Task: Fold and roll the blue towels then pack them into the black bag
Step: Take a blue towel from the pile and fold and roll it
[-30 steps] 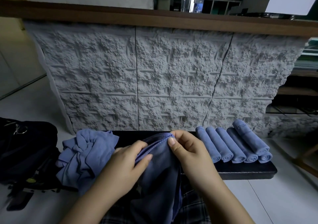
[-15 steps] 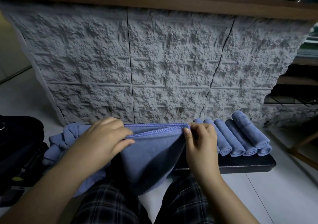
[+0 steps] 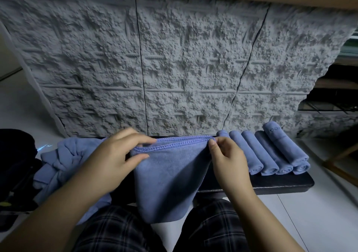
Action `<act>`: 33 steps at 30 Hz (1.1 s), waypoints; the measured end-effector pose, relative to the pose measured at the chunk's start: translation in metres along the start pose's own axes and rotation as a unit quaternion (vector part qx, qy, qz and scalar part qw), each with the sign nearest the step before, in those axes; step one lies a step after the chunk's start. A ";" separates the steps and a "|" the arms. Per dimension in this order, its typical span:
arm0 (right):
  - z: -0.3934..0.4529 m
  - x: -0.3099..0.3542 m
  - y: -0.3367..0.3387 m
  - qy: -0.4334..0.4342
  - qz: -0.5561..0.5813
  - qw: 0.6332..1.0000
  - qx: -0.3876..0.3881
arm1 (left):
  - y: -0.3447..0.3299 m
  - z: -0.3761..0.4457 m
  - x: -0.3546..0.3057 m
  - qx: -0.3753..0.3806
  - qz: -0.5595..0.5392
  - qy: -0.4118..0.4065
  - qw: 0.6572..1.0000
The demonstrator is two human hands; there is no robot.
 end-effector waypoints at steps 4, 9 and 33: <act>0.015 -0.020 -0.017 -0.045 -0.028 0.998 0.040 | -0.021 0.004 0.028 0.023 0.005 0.121 0.992; 0.029 -0.038 -0.034 -0.124 0.041 0.990 0.046 | -0.048 0.023 0.060 0.100 0.001 0.181 0.978; 0.054 -0.161 -0.088 -0.156 -0.039 0.959 0.235 | -0.206 -0.030 0.105 0.231 -0.181 0.263 0.919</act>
Point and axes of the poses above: each hand's wrist, its own z-axis towards the middle knuckle, its own y-axis out of the back of the hand, x = y × z, the point moved 6 cm from there along z, towards the middle knuckle, and after that the axes turned 13 degrees about z, right-handed, at the moved point
